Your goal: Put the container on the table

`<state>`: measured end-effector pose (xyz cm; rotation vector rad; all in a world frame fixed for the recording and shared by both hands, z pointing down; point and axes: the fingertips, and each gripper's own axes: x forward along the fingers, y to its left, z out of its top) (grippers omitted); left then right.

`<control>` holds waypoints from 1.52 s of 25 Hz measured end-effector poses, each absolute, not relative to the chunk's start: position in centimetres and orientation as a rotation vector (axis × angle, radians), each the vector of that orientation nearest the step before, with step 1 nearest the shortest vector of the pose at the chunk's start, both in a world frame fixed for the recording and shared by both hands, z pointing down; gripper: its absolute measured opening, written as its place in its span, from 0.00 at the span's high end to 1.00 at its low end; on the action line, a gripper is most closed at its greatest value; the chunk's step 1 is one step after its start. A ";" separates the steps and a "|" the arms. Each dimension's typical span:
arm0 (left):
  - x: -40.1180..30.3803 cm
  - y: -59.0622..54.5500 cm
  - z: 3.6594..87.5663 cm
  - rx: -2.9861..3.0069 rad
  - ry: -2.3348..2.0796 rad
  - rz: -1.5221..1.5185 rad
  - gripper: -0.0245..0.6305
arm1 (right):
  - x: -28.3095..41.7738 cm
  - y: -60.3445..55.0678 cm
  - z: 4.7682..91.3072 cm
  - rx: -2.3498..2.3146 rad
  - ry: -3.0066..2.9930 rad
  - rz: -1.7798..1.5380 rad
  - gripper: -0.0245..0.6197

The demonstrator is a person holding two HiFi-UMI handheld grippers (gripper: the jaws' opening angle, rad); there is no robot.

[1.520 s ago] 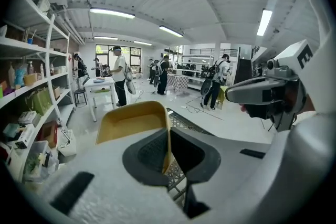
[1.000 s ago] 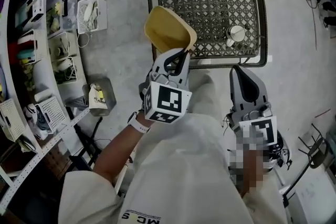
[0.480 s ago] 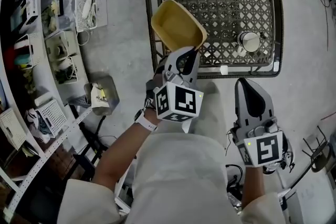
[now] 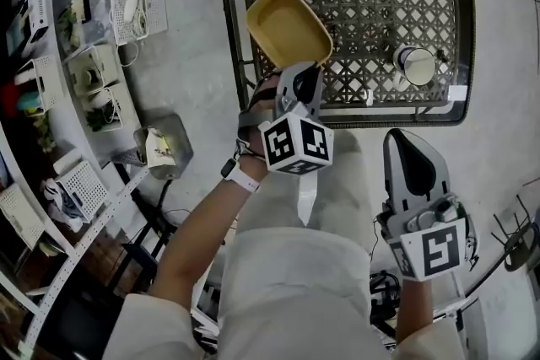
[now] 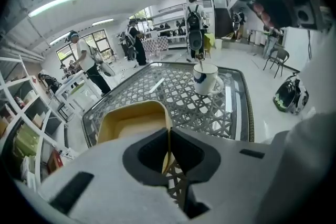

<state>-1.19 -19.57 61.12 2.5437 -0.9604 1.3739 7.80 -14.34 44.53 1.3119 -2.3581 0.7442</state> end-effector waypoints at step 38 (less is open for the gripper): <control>-2.6 -14.8 51.8 2.359 -1.068 0.811 0.93 | 8.8 -11.0 36.9 1.464 -2.405 0.561 0.93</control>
